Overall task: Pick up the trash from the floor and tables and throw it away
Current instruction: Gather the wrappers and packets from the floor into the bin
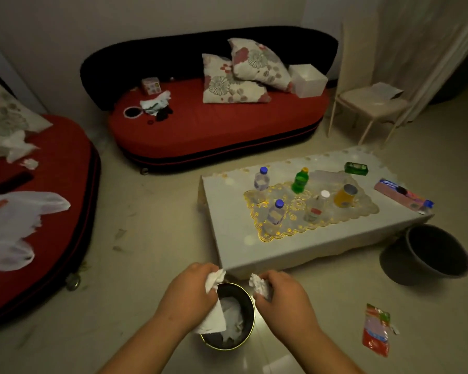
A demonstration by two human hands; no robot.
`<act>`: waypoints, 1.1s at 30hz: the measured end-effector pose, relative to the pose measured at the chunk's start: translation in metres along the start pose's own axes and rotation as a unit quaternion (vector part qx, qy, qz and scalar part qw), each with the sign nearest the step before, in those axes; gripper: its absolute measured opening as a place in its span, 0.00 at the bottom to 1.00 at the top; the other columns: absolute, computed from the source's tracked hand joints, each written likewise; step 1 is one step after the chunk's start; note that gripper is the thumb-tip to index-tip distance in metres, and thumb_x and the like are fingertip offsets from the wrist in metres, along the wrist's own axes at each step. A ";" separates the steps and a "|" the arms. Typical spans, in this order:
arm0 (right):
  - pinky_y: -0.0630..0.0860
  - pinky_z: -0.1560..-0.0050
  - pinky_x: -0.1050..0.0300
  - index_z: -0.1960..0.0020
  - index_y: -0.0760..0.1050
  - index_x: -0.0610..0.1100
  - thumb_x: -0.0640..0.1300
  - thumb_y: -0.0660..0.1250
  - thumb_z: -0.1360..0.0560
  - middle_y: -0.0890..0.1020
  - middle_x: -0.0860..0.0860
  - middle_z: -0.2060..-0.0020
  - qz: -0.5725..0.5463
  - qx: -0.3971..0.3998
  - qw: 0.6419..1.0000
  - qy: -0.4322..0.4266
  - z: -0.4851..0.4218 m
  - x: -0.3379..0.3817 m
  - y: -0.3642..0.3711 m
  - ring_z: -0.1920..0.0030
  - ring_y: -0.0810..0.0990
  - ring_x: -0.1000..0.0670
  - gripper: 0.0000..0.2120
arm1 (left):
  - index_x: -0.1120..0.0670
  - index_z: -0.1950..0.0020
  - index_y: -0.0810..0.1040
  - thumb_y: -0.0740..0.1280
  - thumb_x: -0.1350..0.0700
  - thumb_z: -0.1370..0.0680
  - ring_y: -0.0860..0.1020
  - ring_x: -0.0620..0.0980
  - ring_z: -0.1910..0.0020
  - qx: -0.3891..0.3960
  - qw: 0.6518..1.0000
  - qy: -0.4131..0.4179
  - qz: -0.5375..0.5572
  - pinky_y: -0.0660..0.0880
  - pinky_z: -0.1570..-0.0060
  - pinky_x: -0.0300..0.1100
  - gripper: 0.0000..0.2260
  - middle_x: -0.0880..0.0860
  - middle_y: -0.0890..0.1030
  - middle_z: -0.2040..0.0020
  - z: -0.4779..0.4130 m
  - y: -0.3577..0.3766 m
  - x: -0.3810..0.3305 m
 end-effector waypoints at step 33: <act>0.73 0.44 0.58 0.37 0.73 0.56 0.58 0.66 0.28 0.79 0.56 0.43 0.053 0.141 0.986 0.066 -0.087 -0.195 0.294 0.40 0.74 0.52 0.21 | 0.43 0.32 0.72 0.70 0.45 0.27 0.76 0.48 0.40 0.130 0.984 -0.115 -0.049 0.74 0.41 0.44 0.23 0.47 0.76 0.36 -0.076 0.265 0.206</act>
Point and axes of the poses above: each hand's wrist, its own z-axis away from the middle knuckle, its own y-axis out of the palm, x = y × z, the point moved 7 cm from there along -z, towards the middle knuckle
